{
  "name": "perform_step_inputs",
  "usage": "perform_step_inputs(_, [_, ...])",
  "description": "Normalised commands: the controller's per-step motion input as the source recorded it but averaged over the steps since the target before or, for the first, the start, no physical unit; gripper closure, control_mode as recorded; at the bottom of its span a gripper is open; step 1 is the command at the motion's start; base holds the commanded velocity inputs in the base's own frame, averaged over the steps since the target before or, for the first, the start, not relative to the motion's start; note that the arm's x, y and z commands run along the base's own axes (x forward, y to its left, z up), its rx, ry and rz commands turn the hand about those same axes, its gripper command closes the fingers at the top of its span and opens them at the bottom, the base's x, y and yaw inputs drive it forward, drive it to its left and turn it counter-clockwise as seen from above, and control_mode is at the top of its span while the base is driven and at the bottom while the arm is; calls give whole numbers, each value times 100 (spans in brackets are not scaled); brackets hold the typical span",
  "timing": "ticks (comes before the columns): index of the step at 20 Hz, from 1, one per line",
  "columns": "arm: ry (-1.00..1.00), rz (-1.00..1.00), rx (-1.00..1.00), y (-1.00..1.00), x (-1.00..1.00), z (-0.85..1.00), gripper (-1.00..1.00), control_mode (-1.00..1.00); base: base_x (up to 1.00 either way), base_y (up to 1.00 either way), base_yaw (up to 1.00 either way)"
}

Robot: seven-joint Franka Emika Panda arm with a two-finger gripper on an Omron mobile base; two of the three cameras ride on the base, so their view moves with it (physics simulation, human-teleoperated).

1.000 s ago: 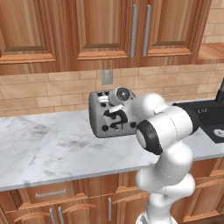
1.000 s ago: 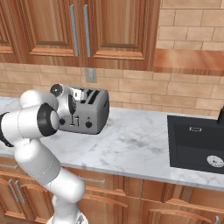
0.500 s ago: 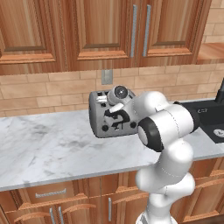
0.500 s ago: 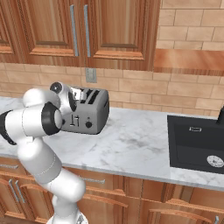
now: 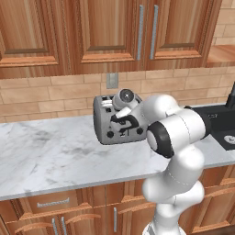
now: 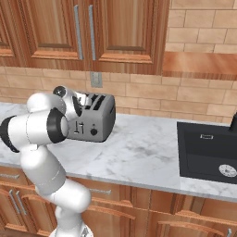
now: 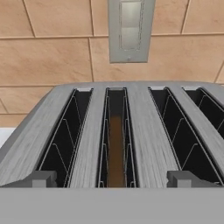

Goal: Start the toaster. Once the lever pops up, take the bread to the plate on the dining counter.

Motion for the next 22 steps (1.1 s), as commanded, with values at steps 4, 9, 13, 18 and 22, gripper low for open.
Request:
perform_step_inputs(4, [1, 0, 0, -4, 4, 0, -100, -100, 0, 0, 0])
perform_step_inputs(9, [0, 0, 0, 0, 1, 0, -100, -100, 0, 0, 0])
perform_step_inputs(13, [0, 0, 0, 0, 0, 0, -100, -100, 0, 0, 0])
perform_step_inputs(18, [0, 0, 0, 0, 0, 0, -100, -100, 0, 0, 0])
perform_step_inputs(22, [0, 0, 0, 0, 0, 0, -100, -100, 0, 0, 0])
